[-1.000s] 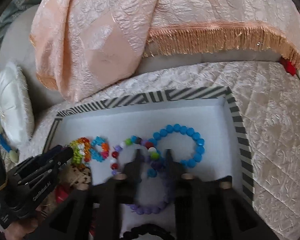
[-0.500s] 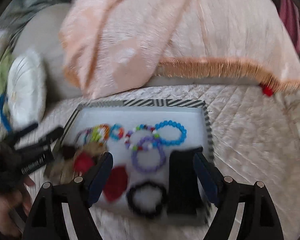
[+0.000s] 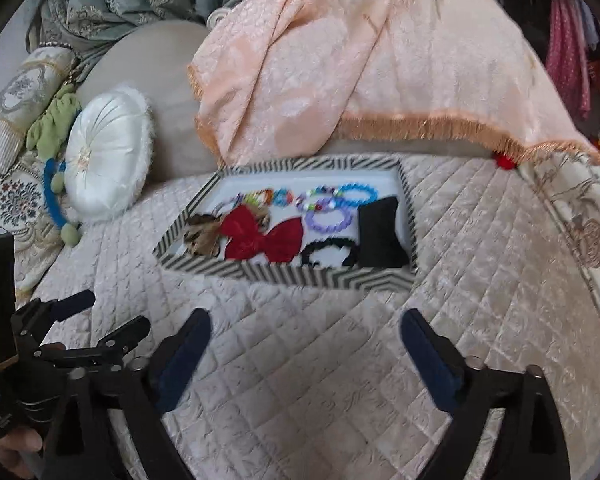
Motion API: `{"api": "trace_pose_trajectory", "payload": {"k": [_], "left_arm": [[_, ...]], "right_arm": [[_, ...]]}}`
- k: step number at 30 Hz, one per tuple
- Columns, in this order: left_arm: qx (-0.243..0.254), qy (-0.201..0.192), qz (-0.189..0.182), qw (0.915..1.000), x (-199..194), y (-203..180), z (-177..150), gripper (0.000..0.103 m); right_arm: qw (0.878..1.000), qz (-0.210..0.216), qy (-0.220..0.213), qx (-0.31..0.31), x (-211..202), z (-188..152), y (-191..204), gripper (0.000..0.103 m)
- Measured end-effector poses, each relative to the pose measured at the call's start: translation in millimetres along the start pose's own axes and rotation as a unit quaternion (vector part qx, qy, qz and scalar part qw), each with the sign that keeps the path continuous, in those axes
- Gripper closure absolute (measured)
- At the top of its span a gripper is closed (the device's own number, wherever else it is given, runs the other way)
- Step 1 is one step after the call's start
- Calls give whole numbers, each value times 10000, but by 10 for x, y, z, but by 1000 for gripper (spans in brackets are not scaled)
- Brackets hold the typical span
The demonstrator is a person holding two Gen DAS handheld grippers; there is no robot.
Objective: Organize jewelry
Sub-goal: 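Withdraw both grippers from the tray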
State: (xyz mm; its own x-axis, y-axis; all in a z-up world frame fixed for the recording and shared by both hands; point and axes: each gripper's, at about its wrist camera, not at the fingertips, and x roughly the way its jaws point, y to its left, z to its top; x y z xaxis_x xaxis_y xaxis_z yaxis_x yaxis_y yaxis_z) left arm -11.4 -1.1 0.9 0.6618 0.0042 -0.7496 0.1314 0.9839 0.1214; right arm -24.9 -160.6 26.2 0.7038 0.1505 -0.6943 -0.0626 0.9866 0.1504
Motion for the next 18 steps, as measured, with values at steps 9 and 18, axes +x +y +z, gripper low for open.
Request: {"api": "trace_pose_trajectory", "payload": {"k": [9,18], "left_arm": [[-19,-40,-28,10000,76,96,507,17],[-97,256,-56,9996,331,41,445,17]], "right_arm": [[9969,-501,599,10,292,122,68,0],[9904,-1175,702,-211,415,357,-46,0]]}}
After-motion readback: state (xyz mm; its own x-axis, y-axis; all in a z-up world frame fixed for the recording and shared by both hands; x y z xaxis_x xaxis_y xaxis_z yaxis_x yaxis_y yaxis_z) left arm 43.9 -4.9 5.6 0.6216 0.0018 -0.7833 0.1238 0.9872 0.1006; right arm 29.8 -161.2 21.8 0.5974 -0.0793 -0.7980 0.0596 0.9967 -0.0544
